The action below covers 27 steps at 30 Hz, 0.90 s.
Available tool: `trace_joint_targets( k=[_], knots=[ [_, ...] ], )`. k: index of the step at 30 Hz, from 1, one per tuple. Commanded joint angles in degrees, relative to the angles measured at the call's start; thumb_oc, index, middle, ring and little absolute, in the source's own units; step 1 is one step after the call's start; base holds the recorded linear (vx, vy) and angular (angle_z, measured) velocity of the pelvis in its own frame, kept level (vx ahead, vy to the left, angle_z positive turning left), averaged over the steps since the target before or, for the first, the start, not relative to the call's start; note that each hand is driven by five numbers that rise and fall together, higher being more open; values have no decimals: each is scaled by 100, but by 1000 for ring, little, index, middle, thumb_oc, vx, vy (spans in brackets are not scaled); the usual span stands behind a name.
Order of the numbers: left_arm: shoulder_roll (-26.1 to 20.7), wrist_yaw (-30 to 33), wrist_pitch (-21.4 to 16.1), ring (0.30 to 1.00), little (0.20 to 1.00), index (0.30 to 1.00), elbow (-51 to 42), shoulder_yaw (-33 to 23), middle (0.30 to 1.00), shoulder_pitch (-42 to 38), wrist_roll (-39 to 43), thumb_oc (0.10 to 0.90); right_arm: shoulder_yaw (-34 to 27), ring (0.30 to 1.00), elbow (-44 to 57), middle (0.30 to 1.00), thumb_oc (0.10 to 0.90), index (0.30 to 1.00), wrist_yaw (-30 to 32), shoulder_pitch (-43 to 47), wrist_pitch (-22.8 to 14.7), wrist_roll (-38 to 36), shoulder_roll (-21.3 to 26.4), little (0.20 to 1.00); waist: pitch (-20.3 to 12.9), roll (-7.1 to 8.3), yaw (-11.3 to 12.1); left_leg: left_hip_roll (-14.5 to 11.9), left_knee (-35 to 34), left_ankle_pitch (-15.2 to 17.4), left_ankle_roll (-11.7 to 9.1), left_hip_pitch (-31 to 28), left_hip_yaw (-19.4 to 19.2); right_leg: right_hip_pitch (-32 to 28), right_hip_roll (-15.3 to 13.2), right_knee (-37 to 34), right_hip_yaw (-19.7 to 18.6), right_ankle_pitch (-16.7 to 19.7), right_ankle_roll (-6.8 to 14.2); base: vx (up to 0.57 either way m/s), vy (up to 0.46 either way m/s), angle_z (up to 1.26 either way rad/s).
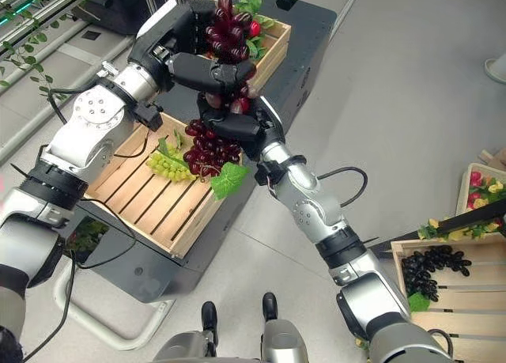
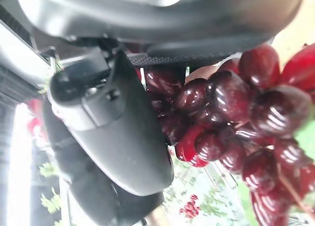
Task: Pick up the fruits from the basket on one side to the basket on the other side
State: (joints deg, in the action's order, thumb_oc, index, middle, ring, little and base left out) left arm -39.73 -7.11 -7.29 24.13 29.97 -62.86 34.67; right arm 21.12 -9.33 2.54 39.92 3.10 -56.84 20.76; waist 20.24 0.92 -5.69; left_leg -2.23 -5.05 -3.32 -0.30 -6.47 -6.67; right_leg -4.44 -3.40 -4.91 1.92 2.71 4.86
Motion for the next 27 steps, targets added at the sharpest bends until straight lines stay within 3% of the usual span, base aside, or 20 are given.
trace_joint_targets(
  k=[1,7,15,18,19,21,22,23,25,27],
  knots=[
    [359,459,-799,900,900,900,1017,-780,900,681,250,800,-636,300,-254,300,400,300,86,-607,-1330,-370,-379,300,-2199,-300,-30,-154,5,243,-245,92,205,-26,-103,5,38,77,-89,0,-36,-2],
    [360,803,-850,900,900,900,1242,-1168,900,1029,133,800,-923,300,-306,300,400,300,45,-1035,-1460,-315,-281,300,-2192,-304,-172,-231,5,241,-260,68,102,37,-33,30,-92,73,-112,6,-45,-10],
    [591,950,-797,900,900,900,1302,-1514,900,1498,28,800,-1390,300,-326,300,400,300,-46,-1442,-1352,-235,-82,300,-2156,-282,-393,-389,7,203,-307,-56,-38,97,157,205,-304,-42,-228,18,-92,-15],
    [780,968,-809,900,900,900,1276,-1585,900,1730,-44,800,-1540,300,-391,300,400,300,-143,-1592,-1229,-216,16,300,-2077,-201,-505,-483,515,267,-385,-40,-207,159,234,374,-421,-48,-327,2,-97,-14],
    [883,960,-882,900,900,900,1249,-1629,900,1936,-82,800,-1615,300,-404,300,400,300,-260,-1755,-1175,-186,92,300,-1978,-116,-538,-480,1159,243,-418,170,-164,189,251,450,-498,19,-378,9,-100,-27],
    [953,909,-959,900,900,900,1214,-1642,900,2145,-70,800,-1655,300,-412,300,400,300,-360,-1916,-1153,-229,160,300,-1832,-23,-528,-405,1761,175,-404,437,21,197,250,515,-600,97,-420,6,-47,-38],
    [1022,869,-1035,900,900,900,1192,-1644,900,2318,-21,800,-1654,300,-453,300,400,300,-432,-2021,-1158,-260,175,300,-1717,26,-493,-251,2010,166,-349,634,280,202,258,556,-741,149,-437,-8,54,-52],
    [1110,925,-1165,900,900,900,1163,-1658,900,2541,-80,800,-1580,300,-557,300,400,300,-545,-2061,-1148,-308,138,300,-1620,33,-421,84,2016,345,-199,733,655,246,275,635,-944,167,-425,30,120,-65],
    [1188,1104,-1307,900,900,900,1060,-1657,900,2882,-109,800,-1327,300,-669,300,400,300,-626,-2021,-1132,-377,40,300,-1417,-53,-236,544,1606,565,35,650,1379,310,433,839,-1368,122,-424,-3,140,-84],
    [1248,1181,-1370,900,900,900,1017,-1632,900,2942,5,800,-992,300,-829,300,400,300,-437,-1803,-1308,-430,-120,300,-1259,-76,-33,883,1158,300,132,869,1902,392,582,838,-1682,140,-454,-200,118,-170]
  ],
)
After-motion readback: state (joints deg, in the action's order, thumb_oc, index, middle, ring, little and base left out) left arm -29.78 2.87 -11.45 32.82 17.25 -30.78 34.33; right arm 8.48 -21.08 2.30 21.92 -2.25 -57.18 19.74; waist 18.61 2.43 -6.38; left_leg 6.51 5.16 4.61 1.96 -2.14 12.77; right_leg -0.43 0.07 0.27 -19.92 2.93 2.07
